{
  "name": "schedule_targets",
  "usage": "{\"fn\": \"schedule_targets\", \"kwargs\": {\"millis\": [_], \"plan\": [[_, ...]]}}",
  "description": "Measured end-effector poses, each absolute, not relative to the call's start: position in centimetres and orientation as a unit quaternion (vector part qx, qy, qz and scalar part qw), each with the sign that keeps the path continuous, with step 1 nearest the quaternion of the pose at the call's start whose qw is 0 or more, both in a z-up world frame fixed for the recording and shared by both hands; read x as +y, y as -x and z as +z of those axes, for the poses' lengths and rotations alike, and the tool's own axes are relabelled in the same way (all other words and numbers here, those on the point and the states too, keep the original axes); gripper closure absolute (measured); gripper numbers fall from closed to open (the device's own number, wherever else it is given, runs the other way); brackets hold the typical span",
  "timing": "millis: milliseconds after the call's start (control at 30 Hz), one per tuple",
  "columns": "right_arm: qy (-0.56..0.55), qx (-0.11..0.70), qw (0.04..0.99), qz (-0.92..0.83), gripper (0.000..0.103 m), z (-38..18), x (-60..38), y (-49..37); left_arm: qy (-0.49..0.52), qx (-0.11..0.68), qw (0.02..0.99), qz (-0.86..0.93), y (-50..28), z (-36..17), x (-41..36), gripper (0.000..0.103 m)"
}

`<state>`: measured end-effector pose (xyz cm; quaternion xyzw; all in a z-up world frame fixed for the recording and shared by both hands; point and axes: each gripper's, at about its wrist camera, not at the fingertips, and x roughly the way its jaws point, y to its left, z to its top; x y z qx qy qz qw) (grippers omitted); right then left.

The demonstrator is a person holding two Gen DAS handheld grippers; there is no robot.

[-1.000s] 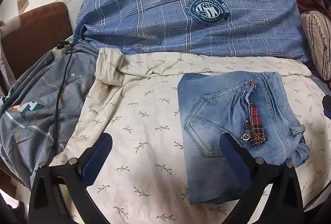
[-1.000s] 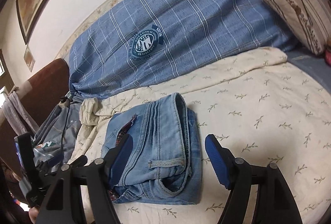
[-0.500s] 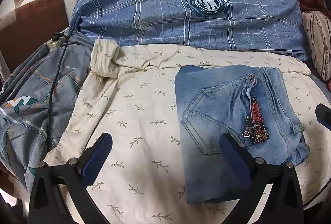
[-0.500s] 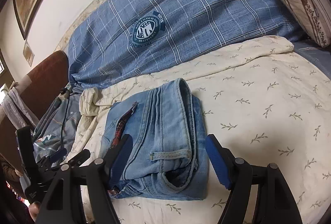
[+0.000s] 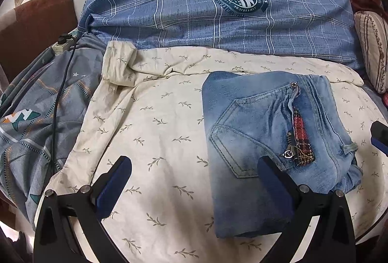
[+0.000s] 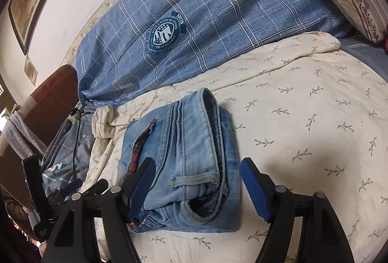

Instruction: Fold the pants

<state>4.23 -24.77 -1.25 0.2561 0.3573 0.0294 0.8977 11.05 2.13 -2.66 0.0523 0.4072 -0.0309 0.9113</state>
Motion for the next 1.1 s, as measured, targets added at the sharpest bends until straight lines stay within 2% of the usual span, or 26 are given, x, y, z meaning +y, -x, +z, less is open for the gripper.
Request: {"fn": "schedule_targets", "kwargs": {"millis": [1100], "plan": [[-0.257,0.362,0.896,0.031,0.027,-1.3,-25.2,-4.0,-0.054,0.418,0.906,-0.043,-11.3,-3.0,0.9,0.0]]}}
